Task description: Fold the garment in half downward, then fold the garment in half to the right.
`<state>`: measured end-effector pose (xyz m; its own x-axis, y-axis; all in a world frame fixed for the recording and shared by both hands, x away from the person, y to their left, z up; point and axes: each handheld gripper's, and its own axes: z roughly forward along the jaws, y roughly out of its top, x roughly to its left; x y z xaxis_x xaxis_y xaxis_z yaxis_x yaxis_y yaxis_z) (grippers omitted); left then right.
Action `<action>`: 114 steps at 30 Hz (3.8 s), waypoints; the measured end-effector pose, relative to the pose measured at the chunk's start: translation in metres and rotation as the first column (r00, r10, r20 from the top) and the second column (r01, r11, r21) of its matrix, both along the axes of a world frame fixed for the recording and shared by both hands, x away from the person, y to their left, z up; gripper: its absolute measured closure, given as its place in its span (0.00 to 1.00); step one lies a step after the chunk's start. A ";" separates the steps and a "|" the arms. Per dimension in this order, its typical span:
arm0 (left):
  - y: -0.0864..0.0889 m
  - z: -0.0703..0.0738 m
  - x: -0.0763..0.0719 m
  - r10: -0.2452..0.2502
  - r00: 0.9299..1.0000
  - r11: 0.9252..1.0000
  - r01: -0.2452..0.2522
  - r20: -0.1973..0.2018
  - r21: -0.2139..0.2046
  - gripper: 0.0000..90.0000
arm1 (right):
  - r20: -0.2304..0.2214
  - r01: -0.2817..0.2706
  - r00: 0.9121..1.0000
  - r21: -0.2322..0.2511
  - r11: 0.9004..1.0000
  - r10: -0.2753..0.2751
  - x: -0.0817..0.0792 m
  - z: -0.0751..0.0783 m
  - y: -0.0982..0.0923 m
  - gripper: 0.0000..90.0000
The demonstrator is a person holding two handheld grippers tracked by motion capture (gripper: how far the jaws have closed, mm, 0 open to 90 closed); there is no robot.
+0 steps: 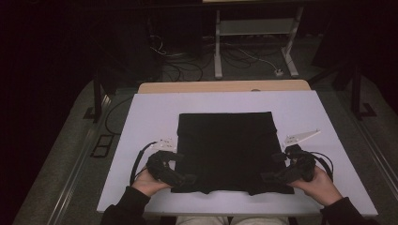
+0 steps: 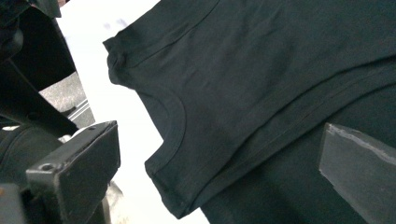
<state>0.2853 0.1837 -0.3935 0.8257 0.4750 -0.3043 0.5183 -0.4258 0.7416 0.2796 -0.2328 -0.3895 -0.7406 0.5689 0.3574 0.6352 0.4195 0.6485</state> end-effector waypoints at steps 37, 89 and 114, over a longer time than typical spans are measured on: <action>0.045 -0.005 -0.004 0.176 0.980 0.984 -0.177 0.087 -0.001 0.00 | 0.108 0.040 0.993 -0.010 0.999 -0.039 0.061 0.021 0.031 0.00; 0.056 -0.039 -0.029 0.078 0.995 0.994 -0.082 0.064 0.074 0.00 | 0.128 -0.014 0.991 -0.064 0.998 0.022 0.154 0.022 0.126 0.00; 0.039 -0.051 -0.031 -0.021 1.000 0.993 0.019 0.019 0.117 0.00 | 0.137 -0.032 0.990 -0.063 0.997 0.040 0.182 0.017 0.162 0.00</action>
<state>0.2540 0.2231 -0.4450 0.8407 0.4897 -0.2309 0.4943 -0.5201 0.6966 0.4612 -0.0711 -0.3723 -0.8010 0.5583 0.2161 0.5252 0.4820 0.7013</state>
